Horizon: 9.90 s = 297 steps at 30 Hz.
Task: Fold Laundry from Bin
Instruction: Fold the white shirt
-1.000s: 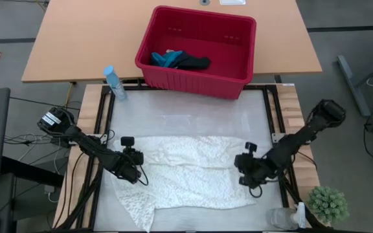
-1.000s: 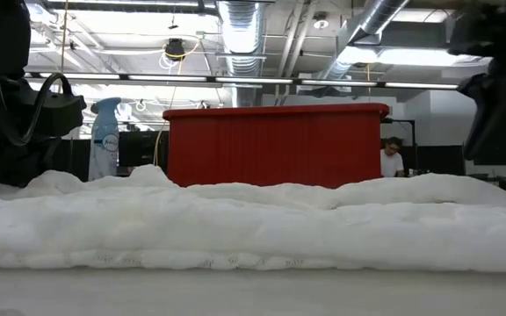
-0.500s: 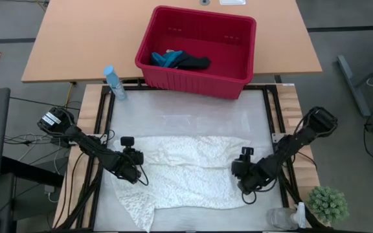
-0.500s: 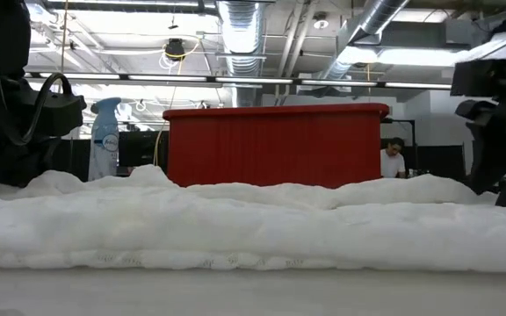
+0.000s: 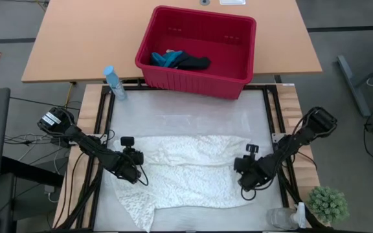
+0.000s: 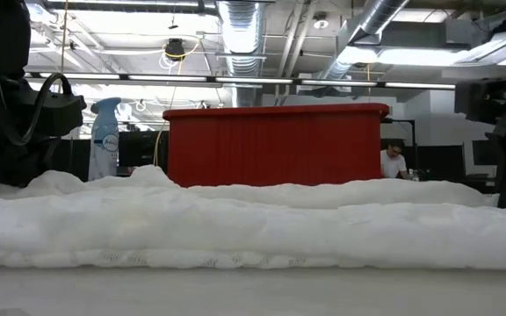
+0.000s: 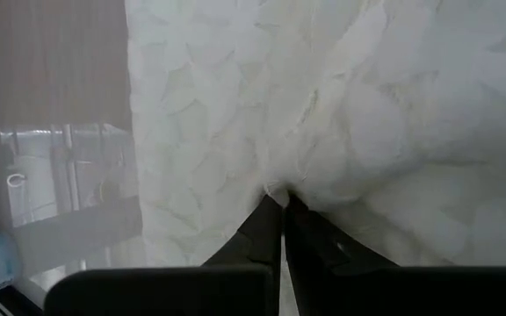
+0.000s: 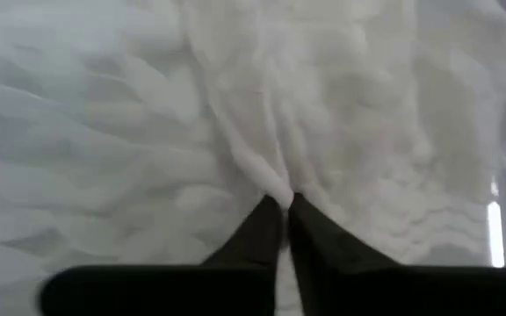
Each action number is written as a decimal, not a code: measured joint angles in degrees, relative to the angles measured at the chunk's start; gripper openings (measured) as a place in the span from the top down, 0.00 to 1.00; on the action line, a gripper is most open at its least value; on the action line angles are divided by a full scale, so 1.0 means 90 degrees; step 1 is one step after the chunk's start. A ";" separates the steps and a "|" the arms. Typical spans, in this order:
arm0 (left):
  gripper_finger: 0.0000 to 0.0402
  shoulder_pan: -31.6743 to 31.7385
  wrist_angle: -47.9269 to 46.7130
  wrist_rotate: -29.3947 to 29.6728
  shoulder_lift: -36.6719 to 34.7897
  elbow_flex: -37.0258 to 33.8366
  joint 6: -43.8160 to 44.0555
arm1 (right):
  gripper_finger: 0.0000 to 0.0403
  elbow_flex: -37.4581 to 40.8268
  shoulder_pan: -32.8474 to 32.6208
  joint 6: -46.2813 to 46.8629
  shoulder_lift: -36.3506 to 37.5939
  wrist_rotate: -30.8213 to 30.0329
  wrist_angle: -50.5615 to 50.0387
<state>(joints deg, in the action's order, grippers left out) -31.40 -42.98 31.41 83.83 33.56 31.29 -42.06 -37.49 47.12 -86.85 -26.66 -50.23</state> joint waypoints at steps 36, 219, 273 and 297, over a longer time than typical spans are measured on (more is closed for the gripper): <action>1.00 -0.0002 -0.0004 0.0164 0.0005 -0.0005 -0.0041 | 0.68 -0.0111 0.0194 0.3701 0.2320 -0.0849 -0.2131; 1.00 0.0000 -0.0657 0.0103 0.0000 0.0772 0.0102 | 0.96 -0.5190 0.3887 -0.2675 -0.4196 0.2907 0.4760; 1.00 0.0166 -0.2971 0.1083 -0.0114 0.1355 0.1282 | 0.97 -0.5503 0.3958 -0.3411 -0.3884 0.1478 0.3290; 0.93 0.1513 -0.2695 0.0385 -0.0114 0.1353 0.1059 | 0.97 -0.5493 0.3960 -0.3459 -0.3922 0.1626 0.3083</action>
<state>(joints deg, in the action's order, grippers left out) -17.78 -67.23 34.87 82.81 45.74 40.82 -91.50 -1.85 15.99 -122.15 -12.03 -22.48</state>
